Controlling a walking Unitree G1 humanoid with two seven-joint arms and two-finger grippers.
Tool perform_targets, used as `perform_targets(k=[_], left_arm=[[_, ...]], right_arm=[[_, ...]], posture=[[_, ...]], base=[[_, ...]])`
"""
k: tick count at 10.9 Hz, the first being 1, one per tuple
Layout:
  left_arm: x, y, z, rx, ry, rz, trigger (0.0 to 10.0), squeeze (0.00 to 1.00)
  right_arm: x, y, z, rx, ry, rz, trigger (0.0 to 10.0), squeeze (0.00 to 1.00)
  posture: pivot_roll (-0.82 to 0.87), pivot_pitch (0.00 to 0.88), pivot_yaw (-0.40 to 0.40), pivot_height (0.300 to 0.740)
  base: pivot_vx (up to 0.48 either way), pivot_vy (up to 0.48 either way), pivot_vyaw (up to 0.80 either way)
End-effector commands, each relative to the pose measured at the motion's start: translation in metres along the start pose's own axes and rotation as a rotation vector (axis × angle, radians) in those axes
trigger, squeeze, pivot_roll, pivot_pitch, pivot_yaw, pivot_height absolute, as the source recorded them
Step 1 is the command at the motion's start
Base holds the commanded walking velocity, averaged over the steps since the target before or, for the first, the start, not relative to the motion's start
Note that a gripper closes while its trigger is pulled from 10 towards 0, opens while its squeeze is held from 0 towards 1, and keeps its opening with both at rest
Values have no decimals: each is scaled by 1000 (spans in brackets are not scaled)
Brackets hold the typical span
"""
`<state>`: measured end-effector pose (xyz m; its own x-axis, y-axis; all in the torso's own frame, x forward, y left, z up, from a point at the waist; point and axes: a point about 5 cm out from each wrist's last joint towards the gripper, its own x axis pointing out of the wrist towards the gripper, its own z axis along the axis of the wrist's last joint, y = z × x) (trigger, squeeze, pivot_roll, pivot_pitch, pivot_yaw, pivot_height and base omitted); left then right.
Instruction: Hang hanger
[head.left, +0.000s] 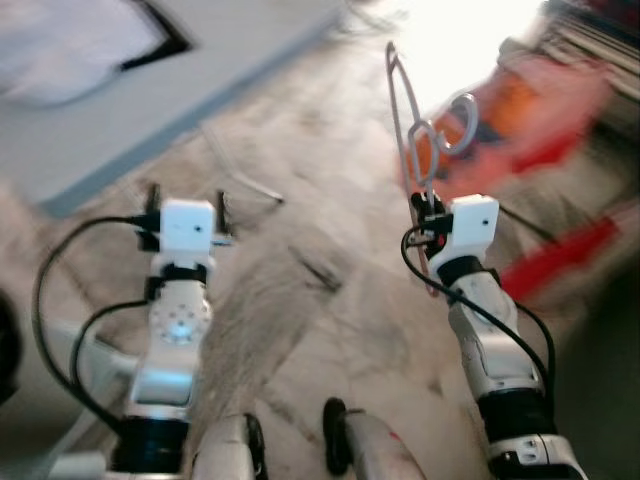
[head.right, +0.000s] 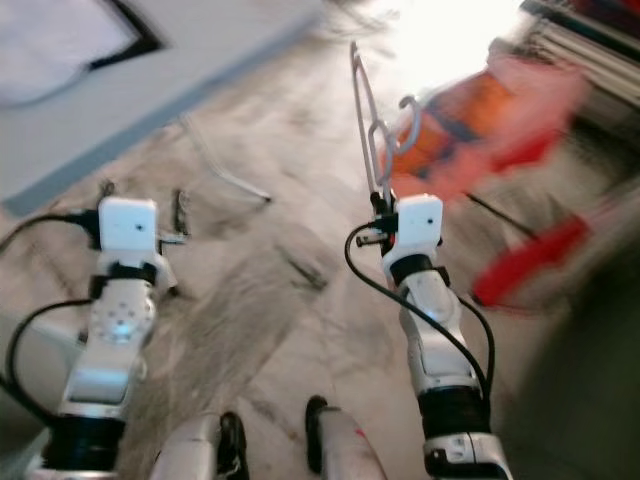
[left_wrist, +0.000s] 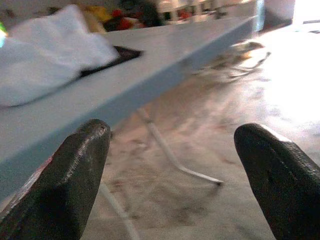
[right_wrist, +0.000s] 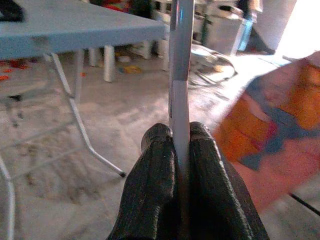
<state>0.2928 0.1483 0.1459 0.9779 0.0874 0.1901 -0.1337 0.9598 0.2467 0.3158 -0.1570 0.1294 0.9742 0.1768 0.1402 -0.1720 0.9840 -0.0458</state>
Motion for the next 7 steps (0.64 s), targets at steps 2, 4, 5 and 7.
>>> perform_targets(k=[2, 4, 5, 7], left_arm=[[-1, -1, -1, -12, 12, -21, 10000, 0], [0, 1, -2, -20, 17, -22, 10000, 0], [0, 0, -2, -23, 20, -25, 10000, 0], [0, -1, -3, -28, 25, -29, 10000, 0]], right_arm=[[-4, 1, 2, 4, -7, -8, 10000, 0], [-5, -1, 1, 4, 0, -15, 10000, 0], [-5, -1, 0, 4, 6, -19, 10000, 0], [-4, -2, 0, 5, 10, -29, 10000, 0]], posture=[[22, 202, -36, 740], [19, 201, -38, 740], [19, 200, -41, 740], [17, 201, -41, 740]], base=[[0, 0, -800], [0, 0, -800], [0, 0, -800], [0, 122, -800]])
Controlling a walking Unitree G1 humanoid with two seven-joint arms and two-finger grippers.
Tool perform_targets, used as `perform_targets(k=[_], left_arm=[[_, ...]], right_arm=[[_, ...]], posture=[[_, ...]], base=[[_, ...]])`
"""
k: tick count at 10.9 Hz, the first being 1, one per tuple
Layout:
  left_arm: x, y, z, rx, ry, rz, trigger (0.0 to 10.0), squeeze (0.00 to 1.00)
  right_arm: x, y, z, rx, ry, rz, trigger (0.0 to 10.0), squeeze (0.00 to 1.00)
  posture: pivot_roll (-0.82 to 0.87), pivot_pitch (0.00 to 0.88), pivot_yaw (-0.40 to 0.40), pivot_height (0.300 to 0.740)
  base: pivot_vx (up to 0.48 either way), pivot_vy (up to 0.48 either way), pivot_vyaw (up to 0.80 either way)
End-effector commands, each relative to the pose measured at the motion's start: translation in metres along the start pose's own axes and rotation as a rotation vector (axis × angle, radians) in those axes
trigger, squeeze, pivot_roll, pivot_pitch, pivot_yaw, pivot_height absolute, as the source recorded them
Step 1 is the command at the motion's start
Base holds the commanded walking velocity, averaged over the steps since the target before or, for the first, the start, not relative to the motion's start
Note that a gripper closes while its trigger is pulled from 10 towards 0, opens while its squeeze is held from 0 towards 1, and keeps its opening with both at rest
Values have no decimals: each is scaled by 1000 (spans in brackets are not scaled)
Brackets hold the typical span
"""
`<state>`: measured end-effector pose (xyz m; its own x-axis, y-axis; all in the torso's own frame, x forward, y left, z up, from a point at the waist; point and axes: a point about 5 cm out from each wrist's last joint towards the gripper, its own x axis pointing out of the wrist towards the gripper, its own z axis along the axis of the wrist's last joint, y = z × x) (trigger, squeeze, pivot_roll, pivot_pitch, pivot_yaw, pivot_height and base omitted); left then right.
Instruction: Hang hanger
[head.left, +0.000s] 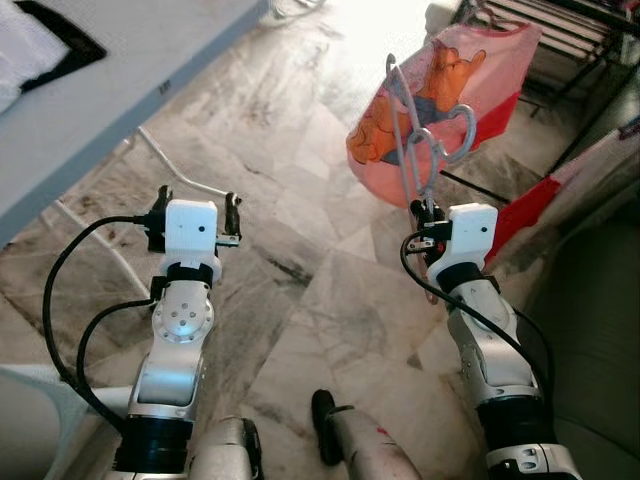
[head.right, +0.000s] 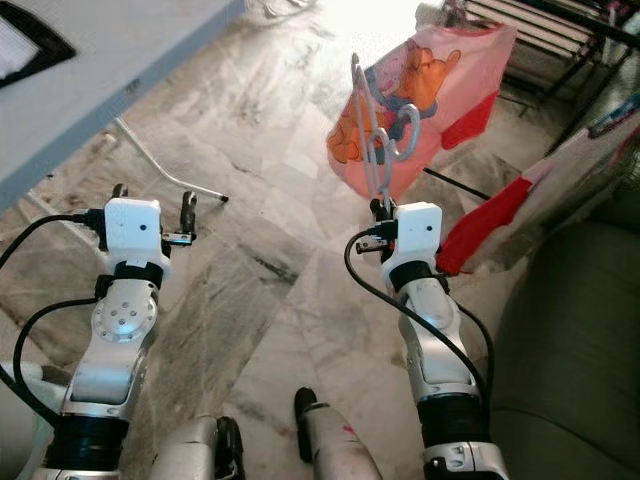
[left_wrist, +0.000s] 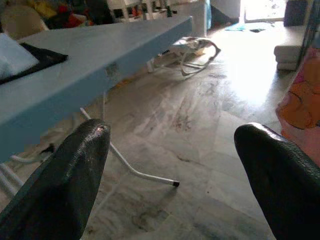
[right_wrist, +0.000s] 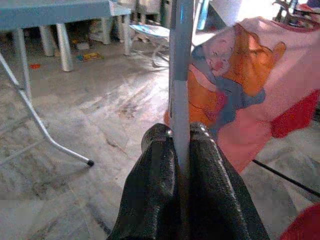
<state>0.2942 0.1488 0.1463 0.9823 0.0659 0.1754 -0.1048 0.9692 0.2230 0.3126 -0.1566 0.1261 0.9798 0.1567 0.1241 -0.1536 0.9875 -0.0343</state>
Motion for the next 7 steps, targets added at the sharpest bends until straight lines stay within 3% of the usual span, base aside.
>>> perform_targets(k=[1, 4, 7], left_arm=[[-2, -1, -3, -1, 17, -6, 10000, 0], [-1, -2, -2, -10, 14, -33, 10000, 0], [-1, -3, -6, 2, 27, -54, 10000, 0]], right_arm=[[-1, -4, 3, -7, -6, -17, 10000, 0], [-2, -11, 1, -36, 7, -89, 10000, 0], [-2, -19, -8, -46, 64, -161, 10000, 0]], posture=[[17, 202, -41, 740], [16, 202, -39, 740], [17, 199, -36, 740]], base=[[0, 0, -800], [0, 249, -800], [260, 256, -800]])
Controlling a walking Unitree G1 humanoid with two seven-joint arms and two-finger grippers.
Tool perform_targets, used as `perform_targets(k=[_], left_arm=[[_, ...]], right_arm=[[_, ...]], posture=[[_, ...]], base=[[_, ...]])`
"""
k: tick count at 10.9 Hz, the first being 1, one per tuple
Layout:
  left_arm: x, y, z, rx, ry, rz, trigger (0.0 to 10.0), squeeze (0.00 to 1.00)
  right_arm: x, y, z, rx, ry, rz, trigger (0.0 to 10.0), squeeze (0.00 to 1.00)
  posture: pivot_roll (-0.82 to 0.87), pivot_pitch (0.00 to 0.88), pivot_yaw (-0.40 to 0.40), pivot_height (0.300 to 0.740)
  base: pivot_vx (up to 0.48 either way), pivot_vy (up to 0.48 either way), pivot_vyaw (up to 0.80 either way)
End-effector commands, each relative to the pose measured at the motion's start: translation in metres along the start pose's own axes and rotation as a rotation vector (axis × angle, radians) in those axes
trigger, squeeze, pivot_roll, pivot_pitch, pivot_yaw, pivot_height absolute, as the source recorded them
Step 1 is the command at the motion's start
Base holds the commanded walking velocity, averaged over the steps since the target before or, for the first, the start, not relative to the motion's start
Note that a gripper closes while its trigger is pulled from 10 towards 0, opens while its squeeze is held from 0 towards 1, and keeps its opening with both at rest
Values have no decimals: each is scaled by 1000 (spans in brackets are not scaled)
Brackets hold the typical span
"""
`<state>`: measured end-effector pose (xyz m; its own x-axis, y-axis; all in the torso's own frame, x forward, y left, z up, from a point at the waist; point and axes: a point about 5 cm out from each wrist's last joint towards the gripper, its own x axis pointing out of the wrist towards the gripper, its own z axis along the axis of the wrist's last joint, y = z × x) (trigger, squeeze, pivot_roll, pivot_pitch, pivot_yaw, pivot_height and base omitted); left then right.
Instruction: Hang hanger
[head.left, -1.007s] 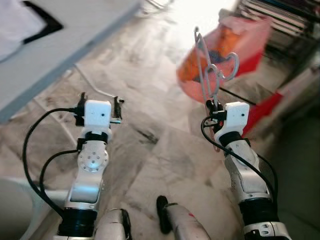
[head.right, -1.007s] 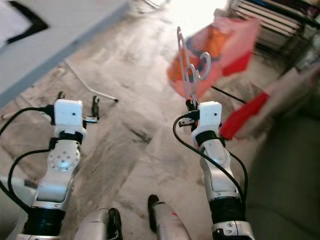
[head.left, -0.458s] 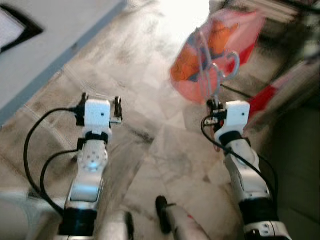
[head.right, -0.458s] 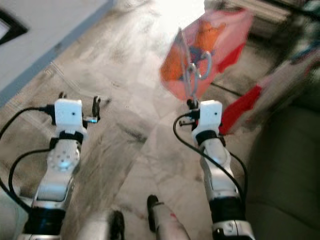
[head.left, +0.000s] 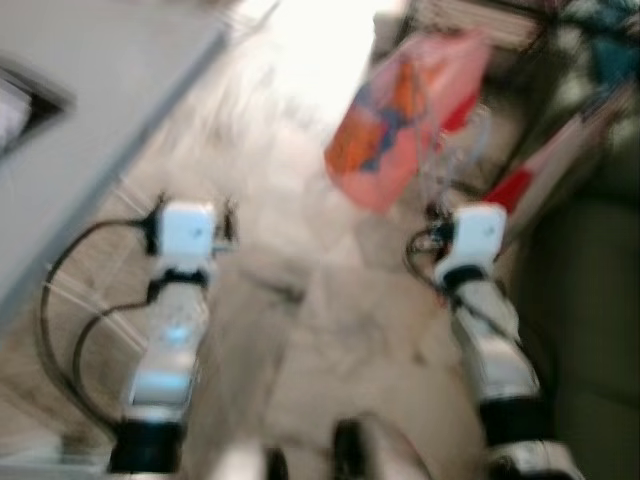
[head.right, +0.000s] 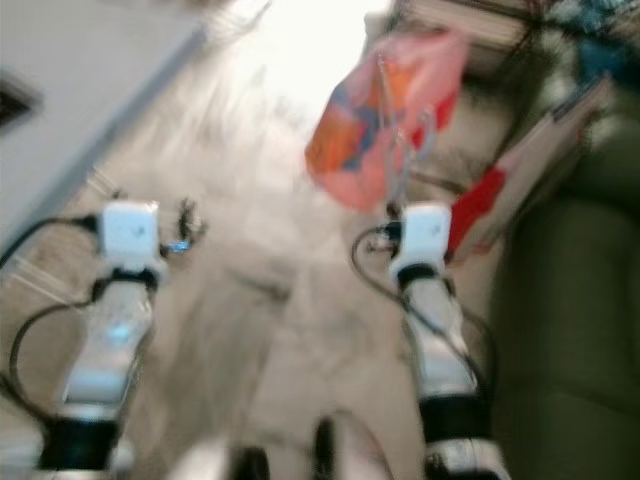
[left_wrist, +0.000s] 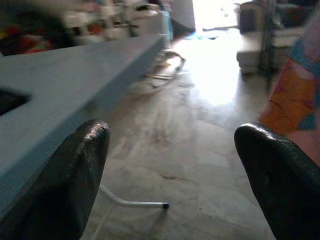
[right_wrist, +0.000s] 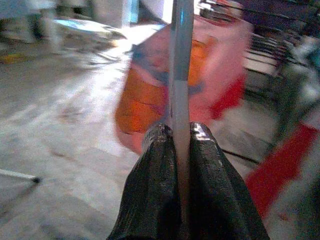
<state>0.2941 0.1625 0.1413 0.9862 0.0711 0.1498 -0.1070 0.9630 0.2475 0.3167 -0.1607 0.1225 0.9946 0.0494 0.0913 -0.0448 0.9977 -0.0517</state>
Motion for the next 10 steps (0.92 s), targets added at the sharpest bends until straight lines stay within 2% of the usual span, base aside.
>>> perform_targets(k=[1, 3, 4, 6, 10], left_arm=[[-5, -14, -9, -4, 25, -68, 10000, 0], [-19, -9, -38, 46, 105, -90, 10000, 0], [-25, -6, -48, 38, 144, -85, 10000, 0], [-27, -8, -49, 49, 129, -100, 10000, 0], [-20, 6, -51, 104, 129, -32, 10000, 0]], right_arm=[[-5, -17, -8, -17, 39, -68, 10000, 0], [-13, -24, -19, -31, 76, -101, 10000, 0], [-19, -28, -26, -34, 100, -121, 10000, 0], [-23, -33, -36, -6, 138, -164, 10000, 0], [-21, -30, -45, 26, 189, -146, 10000, 0]], posture=[[16, 201, -32, 740], [14, 208, -29, 740], [13, 211, -29, 740], [17, 217, -34, 740], [37, 222, -32, 740]], base=[[259, 255, -800], [279, 251, -800], [281, 251, -800], [302, 0, -716], [387, 0, 0]])
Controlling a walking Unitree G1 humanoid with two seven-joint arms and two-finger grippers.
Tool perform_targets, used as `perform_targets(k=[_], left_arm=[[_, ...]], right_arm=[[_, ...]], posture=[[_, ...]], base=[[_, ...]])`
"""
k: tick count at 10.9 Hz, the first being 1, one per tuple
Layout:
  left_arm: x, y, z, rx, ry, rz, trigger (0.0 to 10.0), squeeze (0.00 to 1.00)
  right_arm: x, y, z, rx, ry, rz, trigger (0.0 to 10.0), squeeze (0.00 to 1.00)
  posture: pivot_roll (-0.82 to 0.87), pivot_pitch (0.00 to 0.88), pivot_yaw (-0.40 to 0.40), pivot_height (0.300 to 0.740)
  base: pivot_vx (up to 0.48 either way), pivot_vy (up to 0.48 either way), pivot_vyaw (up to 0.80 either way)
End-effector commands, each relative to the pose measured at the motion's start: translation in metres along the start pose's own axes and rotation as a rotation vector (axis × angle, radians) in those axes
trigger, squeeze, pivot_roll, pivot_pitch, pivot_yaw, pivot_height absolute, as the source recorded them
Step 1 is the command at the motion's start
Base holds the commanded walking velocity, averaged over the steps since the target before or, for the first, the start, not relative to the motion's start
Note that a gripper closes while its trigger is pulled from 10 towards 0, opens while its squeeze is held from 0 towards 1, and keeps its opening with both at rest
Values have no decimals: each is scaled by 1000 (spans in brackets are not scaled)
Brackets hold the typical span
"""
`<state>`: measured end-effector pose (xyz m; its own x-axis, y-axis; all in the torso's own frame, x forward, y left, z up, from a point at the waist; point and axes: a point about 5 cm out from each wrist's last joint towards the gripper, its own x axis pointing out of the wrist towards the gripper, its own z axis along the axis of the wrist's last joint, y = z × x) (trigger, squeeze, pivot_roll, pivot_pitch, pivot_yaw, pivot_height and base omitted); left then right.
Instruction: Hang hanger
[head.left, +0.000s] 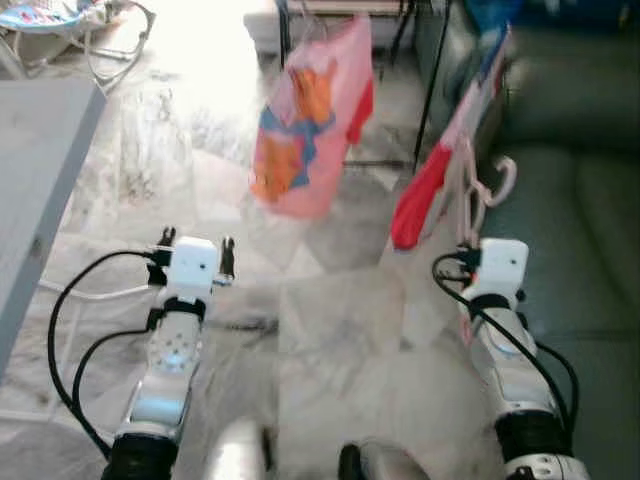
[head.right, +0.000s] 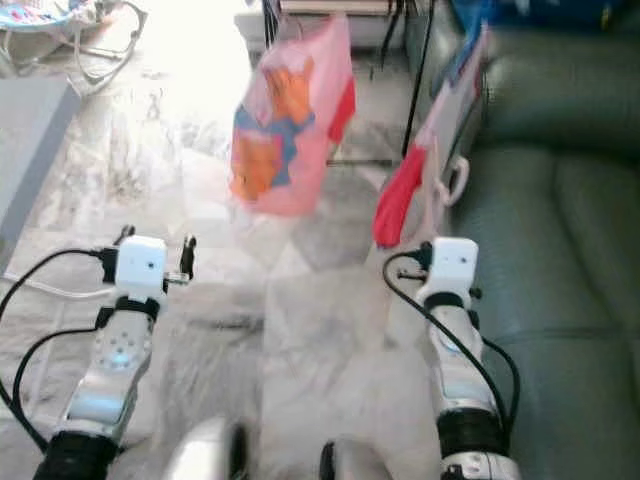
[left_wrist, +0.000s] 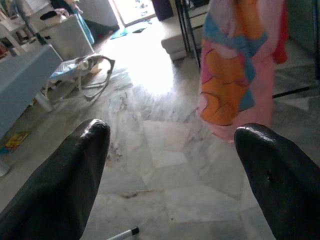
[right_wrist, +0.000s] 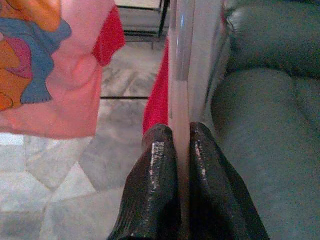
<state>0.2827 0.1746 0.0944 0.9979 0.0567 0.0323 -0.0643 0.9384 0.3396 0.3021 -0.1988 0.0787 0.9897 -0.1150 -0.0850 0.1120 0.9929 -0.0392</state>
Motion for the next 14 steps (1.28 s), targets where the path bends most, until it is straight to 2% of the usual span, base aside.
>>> perform_targets(k=[1, 3, 4, 6, 8, 10, 14], left_arm=[[-3, 2, -8, 6, 31, -1, 10000, 0], [-1, -5, -5, -30, 36, -9, 10000, 0], [-1, -14, -3, -29, 29, -31, 10000, 0], [-2, -19, -1, -62, 25, -73, 10000, 0], [-1, -20, 5, -73, -3, -70, 10000, 0], [-1, -21, 6, -76, -5, -82, 10000, 0], [-1, -21, 6, -88, -4, -86, 10000, 0]], right_arm=[[-1, 13, -5, 15, 28, 51, 10000, 0], [2, 20, -6, 13, 61, 127, 10000, 0], [5, 18, -6, 3, 66, 133, 10000, 0], [9, 15, -2, 1, 60, 145, 10000, 0], [18, 7, 7, -5, 45, 141, 10000, 0], [25, 7, 16, -21, 23, 162, 10000, 0], [29, 7, 23, -39, -19, 172, 10000, 0]], posture=[[32, 226, -33, 740], [25, 225, -29, 740], [23, 224, -28, 740], [22, 221, -29, 740], [22, 220, -32, 740], [23, 218, -32, 740], [26, 218, -31, 740]], base=[[431, 0, 0], [392, 274, 0], [364, 311, 0], [398, 156, 0], [458, 0, 0], [463, 0, 0], [476, 0, 0]])
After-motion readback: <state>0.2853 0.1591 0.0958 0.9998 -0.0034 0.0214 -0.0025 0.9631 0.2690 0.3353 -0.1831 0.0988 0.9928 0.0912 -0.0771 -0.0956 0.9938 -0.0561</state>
